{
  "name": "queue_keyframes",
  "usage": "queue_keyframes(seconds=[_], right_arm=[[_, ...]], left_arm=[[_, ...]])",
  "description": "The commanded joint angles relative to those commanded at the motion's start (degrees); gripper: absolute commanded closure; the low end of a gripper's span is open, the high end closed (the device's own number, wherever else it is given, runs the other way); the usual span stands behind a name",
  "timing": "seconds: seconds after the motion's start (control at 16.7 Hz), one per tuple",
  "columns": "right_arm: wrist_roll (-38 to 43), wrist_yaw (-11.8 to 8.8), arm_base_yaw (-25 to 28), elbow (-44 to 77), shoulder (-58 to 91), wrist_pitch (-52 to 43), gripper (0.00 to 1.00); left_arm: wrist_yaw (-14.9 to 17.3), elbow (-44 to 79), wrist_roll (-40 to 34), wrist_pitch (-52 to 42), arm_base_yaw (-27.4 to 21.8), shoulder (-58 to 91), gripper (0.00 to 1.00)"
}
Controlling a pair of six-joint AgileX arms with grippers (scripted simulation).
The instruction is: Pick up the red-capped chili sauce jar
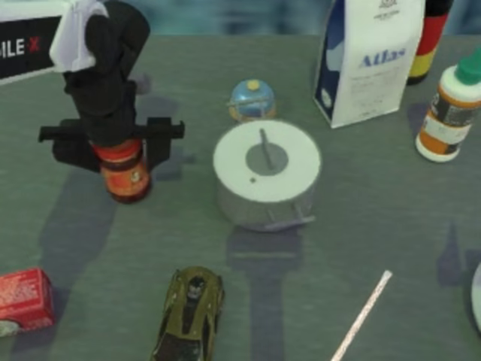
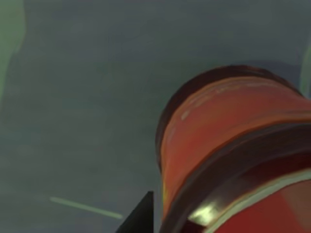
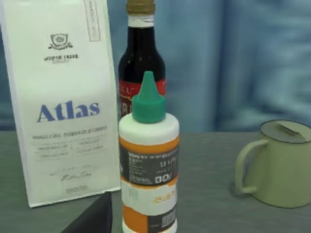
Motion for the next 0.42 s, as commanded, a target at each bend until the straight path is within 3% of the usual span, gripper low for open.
queue_keyframes(seconds=[0.12, 0.42], right_arm=[[0.0, 0.0, 0.0, 0.0, 0.0, 0.0, 0.00], [0.0, 0.0, 0.0, 0.0, 0.0, 0.0, 0.00]], left_arm=[[0.0, 0.0, 0.0, 0.0, 0.0, 0.0, 0.00], [0.0, 0.0, 0.0, 0.0, 0.0, 0.0, 0.00]])
